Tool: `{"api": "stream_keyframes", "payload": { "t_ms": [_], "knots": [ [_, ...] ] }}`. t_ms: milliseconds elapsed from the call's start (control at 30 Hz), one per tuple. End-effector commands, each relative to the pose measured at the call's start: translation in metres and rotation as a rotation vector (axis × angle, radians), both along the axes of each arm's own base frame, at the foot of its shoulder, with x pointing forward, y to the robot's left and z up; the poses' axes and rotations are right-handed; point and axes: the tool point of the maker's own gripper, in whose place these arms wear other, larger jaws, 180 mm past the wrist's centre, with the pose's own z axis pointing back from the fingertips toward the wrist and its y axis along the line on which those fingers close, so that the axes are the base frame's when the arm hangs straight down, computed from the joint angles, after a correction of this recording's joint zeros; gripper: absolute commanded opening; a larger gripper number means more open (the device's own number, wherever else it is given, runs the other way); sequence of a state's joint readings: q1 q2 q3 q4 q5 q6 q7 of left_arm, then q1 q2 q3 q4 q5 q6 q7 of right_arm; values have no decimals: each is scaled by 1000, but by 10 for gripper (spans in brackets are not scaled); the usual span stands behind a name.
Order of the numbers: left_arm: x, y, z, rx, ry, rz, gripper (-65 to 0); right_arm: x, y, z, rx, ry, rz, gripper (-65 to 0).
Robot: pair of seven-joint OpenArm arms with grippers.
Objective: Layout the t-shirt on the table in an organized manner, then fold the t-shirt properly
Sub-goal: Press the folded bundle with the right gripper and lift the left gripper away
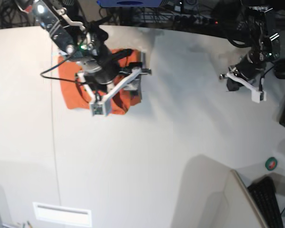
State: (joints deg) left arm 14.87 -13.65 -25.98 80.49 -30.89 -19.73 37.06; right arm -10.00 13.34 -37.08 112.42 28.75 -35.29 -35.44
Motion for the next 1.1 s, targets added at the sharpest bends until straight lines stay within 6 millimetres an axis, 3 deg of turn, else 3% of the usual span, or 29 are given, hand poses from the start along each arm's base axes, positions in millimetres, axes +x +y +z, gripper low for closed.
{"api": "stream_keyframes", "payload": {
  "t_ms": [0,133,300,467,600,733,833,1000,1067],
  "knots": [
    [7,6,11,7,-43,3,-650,7,-11,11,2,-34,-45,-381],
    [6,17,14,27,-40,6,-650,21,-55,-1,-62,-13,-190,-650],
    [7,14,13,20,-42,5,-650,45,-71,-32,-118,42,-264,-650],
    [8,5,11,-2,-49,11,-650,34,-35,-55,-163,79,-101,-650],
    [6,5,10,-2,-43,11,-650,18,1,-56,-142,86,-8,-650],
    [5,5,9,-3,-41,12,-650,26,3,-64,-176,89,13,-650],
    [4,5,9,-3,-39,12,-650,29,5,-59,-168,80,14,-650],
    [5,5,10,-2,-42,11,-650,28,4,-21,-105,-3,4,-650],
    [6,5,10,-1,-44,10,-650,37,2,-22,-119,-9,-1,-650]
  ]
}}
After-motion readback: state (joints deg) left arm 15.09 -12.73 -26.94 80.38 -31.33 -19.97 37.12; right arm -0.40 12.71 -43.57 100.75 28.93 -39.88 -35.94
